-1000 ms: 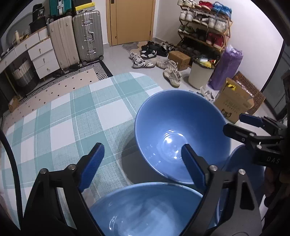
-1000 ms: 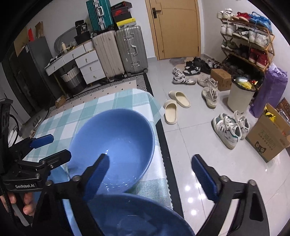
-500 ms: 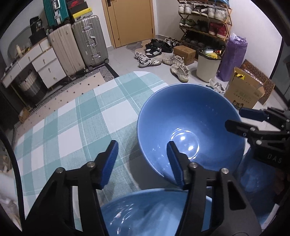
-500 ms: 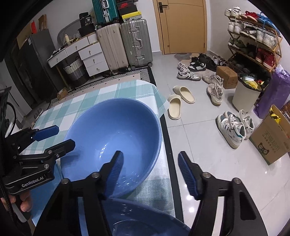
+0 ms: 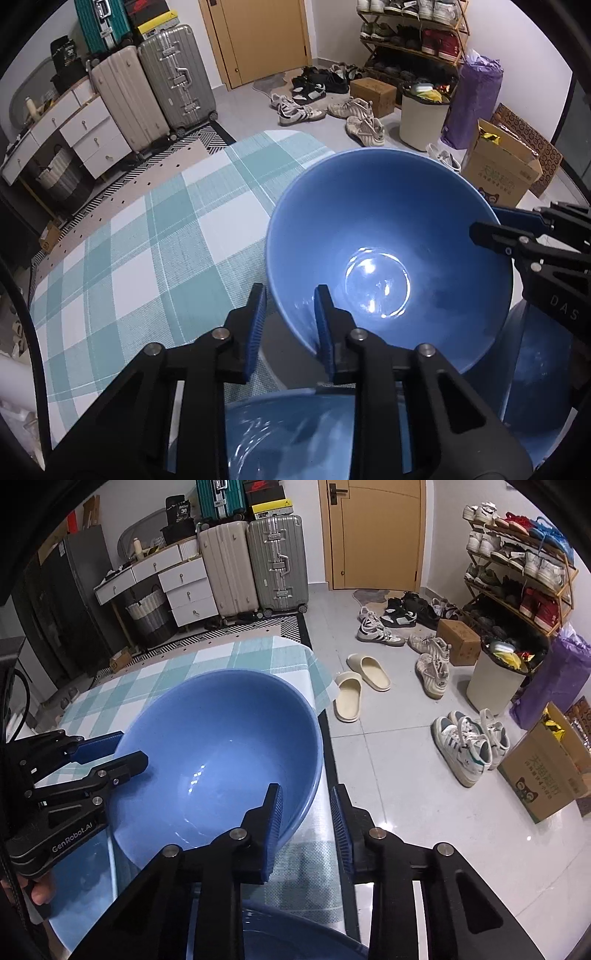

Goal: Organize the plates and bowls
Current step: 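Close both grippers on the light-blue bowl's rim, then lift the light-blue bowl off the tablecloth with both grippers, then carry the light-blue bowl over another blue bowl with both grippers, then lower the held bowl onto the tablecloth beside the other bowl with both grippers, then open both grippers and release the bowl, then close both grippers on the rim of the second light-blue bowl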

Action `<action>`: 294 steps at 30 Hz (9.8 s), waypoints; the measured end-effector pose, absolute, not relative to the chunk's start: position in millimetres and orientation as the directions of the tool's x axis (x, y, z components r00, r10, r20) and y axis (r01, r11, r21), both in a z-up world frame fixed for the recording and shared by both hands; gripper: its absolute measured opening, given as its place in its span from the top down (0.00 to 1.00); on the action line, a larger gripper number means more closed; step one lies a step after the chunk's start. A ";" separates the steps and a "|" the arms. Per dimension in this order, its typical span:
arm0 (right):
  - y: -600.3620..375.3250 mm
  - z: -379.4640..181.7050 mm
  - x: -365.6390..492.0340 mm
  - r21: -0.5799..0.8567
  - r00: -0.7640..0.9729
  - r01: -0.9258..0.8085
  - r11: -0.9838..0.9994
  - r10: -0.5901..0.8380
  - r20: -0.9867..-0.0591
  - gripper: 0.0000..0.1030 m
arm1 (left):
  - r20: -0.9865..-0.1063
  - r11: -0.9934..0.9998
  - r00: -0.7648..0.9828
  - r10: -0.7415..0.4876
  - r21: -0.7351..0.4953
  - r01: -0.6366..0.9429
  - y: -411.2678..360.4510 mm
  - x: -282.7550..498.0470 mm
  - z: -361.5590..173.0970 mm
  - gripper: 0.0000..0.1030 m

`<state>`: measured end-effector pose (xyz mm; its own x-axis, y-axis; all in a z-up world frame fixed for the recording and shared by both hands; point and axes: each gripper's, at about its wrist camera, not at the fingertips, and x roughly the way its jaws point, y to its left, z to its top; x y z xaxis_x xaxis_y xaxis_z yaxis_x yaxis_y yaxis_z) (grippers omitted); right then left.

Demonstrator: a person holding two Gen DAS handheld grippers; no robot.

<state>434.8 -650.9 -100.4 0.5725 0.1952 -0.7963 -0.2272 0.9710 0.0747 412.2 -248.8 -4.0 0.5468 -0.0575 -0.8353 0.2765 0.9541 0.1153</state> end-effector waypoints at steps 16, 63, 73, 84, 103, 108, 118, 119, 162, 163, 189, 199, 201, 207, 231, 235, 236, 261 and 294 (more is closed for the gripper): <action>-637.9 -100.6 431.1 0.002 0.595 -0.255 0.967 0.158 -0.788 0.81 | -0.841 0.952 0.539 -0.056 0.118 0.283 -249.9 413.6 -7.6 0.80; -633.1 -32.7 392.6 0.033 0.711 -0.248 0.968 0.205 -0.672 0.81 | -0.729 0.971 0.669 -0.144 0.026 0.237 -231.3 355.7 88.3 0.80; -624.5 -9.9 362.6 0.027 0.738 -0.261 0.965 0.217 -0.639 0.81 | -0.698 0.974 0.703 -0.135 0.036 0.223 -225.8 317.9 120.9 0.80; -618.3 11.2 335.0 0.014 0.764 -0.282 0.959 0.233 -0.601 0.80 | -0.667 0.978 0.733 -0.129 0.038 0.207 -220.4 268.2 152.3 0.80; -596.7 19.3 294.5 0.042 0.759 -0.319 0.947 0.281 -0.588 0.80 | -0.642 0.985 0.758 -0.117 0.024 0.172 -203.4 198.1 181.6 0.80; -587.4 20.8 284.7 0.047 0.759 -0.330 0.943 0.294 -0.581 0.80 | -0.640 0.987 0.759 -0.118 0.011 0.163 -191.3 181.9 183.3 0.80; -571.1 16.6 272.5 0.053 0.745 -0.349 0.936 0.311 -0.590 0.80 | -0.640 0.989 0.759 -0.119 -0.005 0.151 -168.8 165.0 179.7 0.80; -570.3 16.3 272.0 0.056 0.744 -0.350 0.935 0.314 -0.590 0.80 | -0.639 0.989 0.760 -0.118 -0.004 0.150 -167.7 164.1 179.5 0.80; -548.5 -49.7 255.2 0.032 0.685 -0.381 0.924 0.305 -0.661 0.79 | -0.735 0.993 0.669 -0.106 -0.041 0.112 -137.1 179.5 81.5 0.80; -549.4 -51.8 256.7 0.033 0.683 -0.380 0.924 0.305 -0.664 0.79 | -0.738 0.993 0.667 -0.105 -0.040 0.112 -137.1 181.2 78.7 0.80; -533.9 -76.6 261.7 -0.070 0.690 -0.374 0.925 0.227 -0.687 0.77 | -0.780 0.994 0.623 -0.067 0.003 0.110 -130.1 209.0 25.7 0.80; -527.3 -82.7 261.1 -0.128 0.708 -0.363 0.923 0.183 -0.683 0.77 | -0.784 0.993 0.619 -0.042 0.036 0.112 -133.3 207.0 17.9 0.80; -526.8 -84.6 261.1 -0.134 0.708 -0.363 0.922 0.179 -0.683 0.76 | -0.785 0.993 0.618 -0.043 0.034 0.113 -133.2 208.1 17.1 0.80; -526.7 -87.5 260.1 -0.132 0.700 -0.366 0.921 0.179 -0.692 0.76 | -0.794 0.993 0.607 -0.044 0.033 0.115 -134.1 207.7 13.1 0.80; -540.5 -71.2 249.9 -0.039 0.694 -0.393 0.919 0.268 -0.668 0.42 | -0.777 0.996 0.623 -0.092 -0.061 0.070 -118.7 186.7 40.6 0.24; -549.5 -55.9 239.3 -0.004 0.726 -0.385 0.923 0.300 -0.619 0.17 | -0.767 0.995 0.634 -0.095 -0.077 0.056 -118.9 177.1 50.9 0.20; -551.5 -53.1 237.9 0.000 0.734 -0.379 0.925 0.300 -0.610 0.13 | -0.769 0.995 0.632 -0.095 -0.082 0.051 -119.3 175.1 52.1 0.19; -701.2 -23.7 204.8 0.106 0.828 -0.160 0.981 0.192 -0.527 0.01 | -0.757 0.972 0.612 -0.228 -0.143 0.186 -225.5 149.3 57.7 0.01; -741.6 -99.6 253.1 0.251 0.709 -0.083 0.964 0.234 -0.665 0.55 | -0.811 0.917 0.438 -0.389 -0.291 0.275 -300.3 175.0 27.3 0.48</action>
